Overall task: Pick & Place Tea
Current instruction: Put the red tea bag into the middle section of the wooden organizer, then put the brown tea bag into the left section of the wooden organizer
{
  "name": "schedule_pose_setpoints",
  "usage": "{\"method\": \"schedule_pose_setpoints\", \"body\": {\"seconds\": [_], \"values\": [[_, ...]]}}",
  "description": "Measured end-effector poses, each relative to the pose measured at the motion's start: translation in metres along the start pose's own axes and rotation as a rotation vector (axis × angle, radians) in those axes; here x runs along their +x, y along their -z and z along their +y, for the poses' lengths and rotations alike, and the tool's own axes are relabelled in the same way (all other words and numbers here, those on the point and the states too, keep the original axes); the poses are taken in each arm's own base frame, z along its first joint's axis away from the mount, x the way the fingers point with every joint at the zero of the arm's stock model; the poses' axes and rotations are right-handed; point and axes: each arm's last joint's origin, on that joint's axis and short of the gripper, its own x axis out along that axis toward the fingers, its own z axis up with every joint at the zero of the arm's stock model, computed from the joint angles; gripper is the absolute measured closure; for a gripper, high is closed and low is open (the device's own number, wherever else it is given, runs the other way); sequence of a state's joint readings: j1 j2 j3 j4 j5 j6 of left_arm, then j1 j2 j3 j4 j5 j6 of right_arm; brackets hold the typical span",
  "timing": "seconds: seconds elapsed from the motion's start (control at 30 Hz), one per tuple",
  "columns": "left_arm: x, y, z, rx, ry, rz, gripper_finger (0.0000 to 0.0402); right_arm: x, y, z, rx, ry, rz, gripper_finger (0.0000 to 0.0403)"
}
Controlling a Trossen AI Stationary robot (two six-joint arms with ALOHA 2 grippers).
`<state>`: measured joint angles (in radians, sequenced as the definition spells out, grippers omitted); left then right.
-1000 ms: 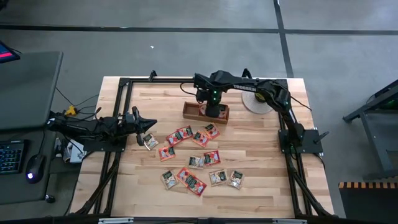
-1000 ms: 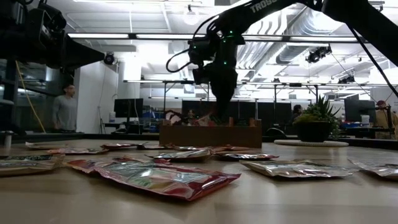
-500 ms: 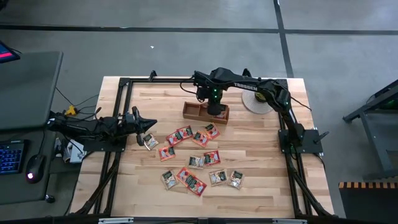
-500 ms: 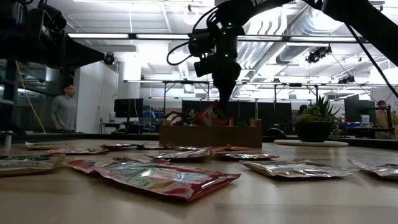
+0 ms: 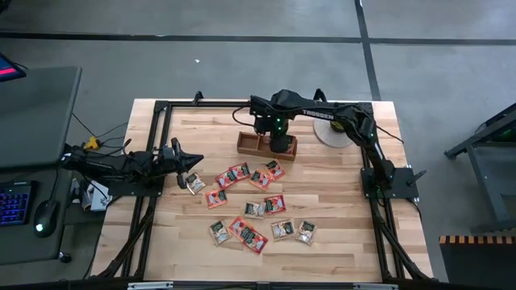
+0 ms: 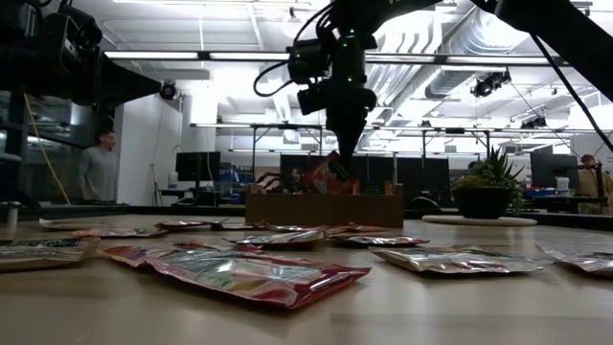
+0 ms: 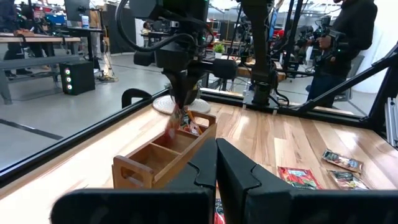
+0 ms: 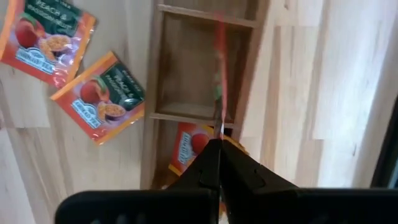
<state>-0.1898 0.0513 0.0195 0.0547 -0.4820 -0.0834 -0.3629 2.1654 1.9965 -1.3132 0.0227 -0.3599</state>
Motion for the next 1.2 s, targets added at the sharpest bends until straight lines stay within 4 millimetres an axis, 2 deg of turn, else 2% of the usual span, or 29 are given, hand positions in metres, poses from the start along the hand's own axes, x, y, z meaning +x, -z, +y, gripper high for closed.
{"method": "schedule_pose_setpoints", "body": {"seconds": [0.63,1.03,1.2], "values": [[0.0,-0.0001,0.0,0.0,0.0,0.0,0.0401,-0.0004,-0.003,-0.0027,0.046,0.012,-0.038,0.0398],[0.0,-0.0001,0.0,0.0,0.0,0.0,0.0401,-0.0004,-0.0044,-0.0039,0.063,0.033,-0.05,0.029],[0.0,-0.0001,0.0,0.0,0.0,0.0,0.0401,-0.0006,-0.0057,-0.0049,0.099,0.046,-0.064,0.0258]]}}
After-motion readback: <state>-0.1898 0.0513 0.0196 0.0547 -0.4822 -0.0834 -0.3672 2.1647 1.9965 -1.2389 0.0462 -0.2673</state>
